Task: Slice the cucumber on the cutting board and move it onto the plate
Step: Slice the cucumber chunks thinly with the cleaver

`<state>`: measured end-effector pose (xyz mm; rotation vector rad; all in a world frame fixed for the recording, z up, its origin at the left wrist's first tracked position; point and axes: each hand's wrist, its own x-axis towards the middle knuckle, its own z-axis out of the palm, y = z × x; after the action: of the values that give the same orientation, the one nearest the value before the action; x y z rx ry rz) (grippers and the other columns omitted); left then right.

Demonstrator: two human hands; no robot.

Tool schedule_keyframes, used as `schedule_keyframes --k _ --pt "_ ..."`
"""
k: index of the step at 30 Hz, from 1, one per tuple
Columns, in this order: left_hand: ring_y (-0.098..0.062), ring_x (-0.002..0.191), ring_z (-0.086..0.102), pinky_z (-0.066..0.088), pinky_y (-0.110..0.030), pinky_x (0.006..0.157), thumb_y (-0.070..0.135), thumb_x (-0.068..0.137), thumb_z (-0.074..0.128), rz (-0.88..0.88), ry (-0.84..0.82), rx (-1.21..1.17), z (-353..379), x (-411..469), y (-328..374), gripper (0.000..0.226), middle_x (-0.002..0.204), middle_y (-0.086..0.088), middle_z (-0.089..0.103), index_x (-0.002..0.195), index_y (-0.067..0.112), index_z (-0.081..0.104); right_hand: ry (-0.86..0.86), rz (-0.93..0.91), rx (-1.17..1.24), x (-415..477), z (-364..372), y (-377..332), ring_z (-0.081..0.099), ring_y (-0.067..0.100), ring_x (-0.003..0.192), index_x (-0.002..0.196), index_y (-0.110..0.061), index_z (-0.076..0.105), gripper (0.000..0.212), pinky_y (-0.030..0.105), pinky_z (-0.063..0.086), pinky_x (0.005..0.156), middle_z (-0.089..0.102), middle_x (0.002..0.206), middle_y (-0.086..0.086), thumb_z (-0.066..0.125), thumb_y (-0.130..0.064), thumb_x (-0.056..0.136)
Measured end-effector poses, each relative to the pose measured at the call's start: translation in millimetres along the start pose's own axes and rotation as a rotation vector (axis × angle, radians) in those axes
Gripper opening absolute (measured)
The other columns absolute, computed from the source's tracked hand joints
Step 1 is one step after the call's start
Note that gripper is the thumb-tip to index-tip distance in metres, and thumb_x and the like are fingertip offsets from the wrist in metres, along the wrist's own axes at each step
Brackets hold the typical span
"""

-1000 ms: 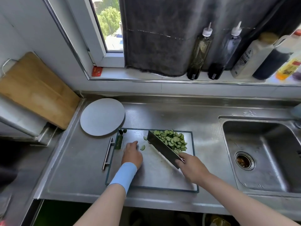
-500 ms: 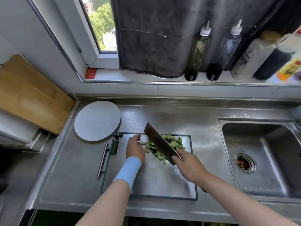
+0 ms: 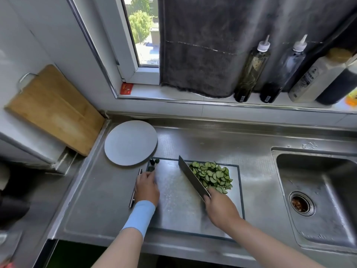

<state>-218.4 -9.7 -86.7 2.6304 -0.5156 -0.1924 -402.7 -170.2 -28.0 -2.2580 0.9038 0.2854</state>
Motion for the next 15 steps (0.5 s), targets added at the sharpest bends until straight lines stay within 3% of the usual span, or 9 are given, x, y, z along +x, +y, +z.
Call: schedule_keyframes --k 4,8,11,13,15 --pt "-0.021 0.114 0.043 0.037 -0.031 0.089 0.008 0.088 0.052 0.092 -0.090 0.151 4 -10 -12 0.029 0.122 0.006 0.058 0.108 0.021 0.067 0.034 -0.031 -0.023 2 6 -12 0.056 0.026 0.082 0.112 -0.023 0.054 0.018 0.035 0.044 0.066 0.063 0.088 0.001 0.039 -0.030 0.104" --pt "-0.024 0.093 0.055 0.039 -0.031 0.075 0.005 0.077 0.070 0.207 -0.048 0.114 7 -14 -20 0.016 0.099 0.004 0.067 0.085 0.018 0.073 0.010 -0.050 -0.034 2 18 -30 0.056 0.026 0.082 0.119 -0.023 0.053 0.022 0.034 0.042 0.066 0.064 0.090 0.000 0.039 -0.030 0.104" --pt "-0.029 0.099 0.056 0.048 -0.039 0.081 -0.001 0.073 0.071 0.139 0.012 0.040 1 -1 -28 0.031 0.109 -0.005 0.065 0.100 0.013 0.072 -0.005 -0.026 -0.032 4 24 -38 0.062 0.028 0.094 0.124 -0.023 0.053 0.026 0.035 0.048 0.073 0.069 0.105 0.005 0.039 -0.030 0.104" --pt "-0.030 0.115 0.049 0.045 -0.041 0.094 -0.005 0.079 0.058 0.113 -0.044 0.049 -3 12 -32 0.046 0.130 -0.006 0.056 0.121 0.014 0.064 -0.011 -0.003 -0.028 5 27 -40 0.059 0.028 0.091 0.122 -0.021 0.054 0.025 0.034 0.046 0.072 0.068 0.107 0.006 0.039 -0.029 0.104" --pt "-0.028 0.125 0.042 0.040 -0.036 0.102 -0.004 0.082 0.049 0.166 -0.139 0.059 -6 18 -35 0.051 0.141 -0.002 0.047 0.128 0.017 0.059 -0.017 0.016 -0.038 7 28 -41 0.054 0.025 0.083 0.117 -0.020 0.055 0.022 0.033 0.042 0.068 0.067 0.103 0.006 0.039 -0.029 0.104"
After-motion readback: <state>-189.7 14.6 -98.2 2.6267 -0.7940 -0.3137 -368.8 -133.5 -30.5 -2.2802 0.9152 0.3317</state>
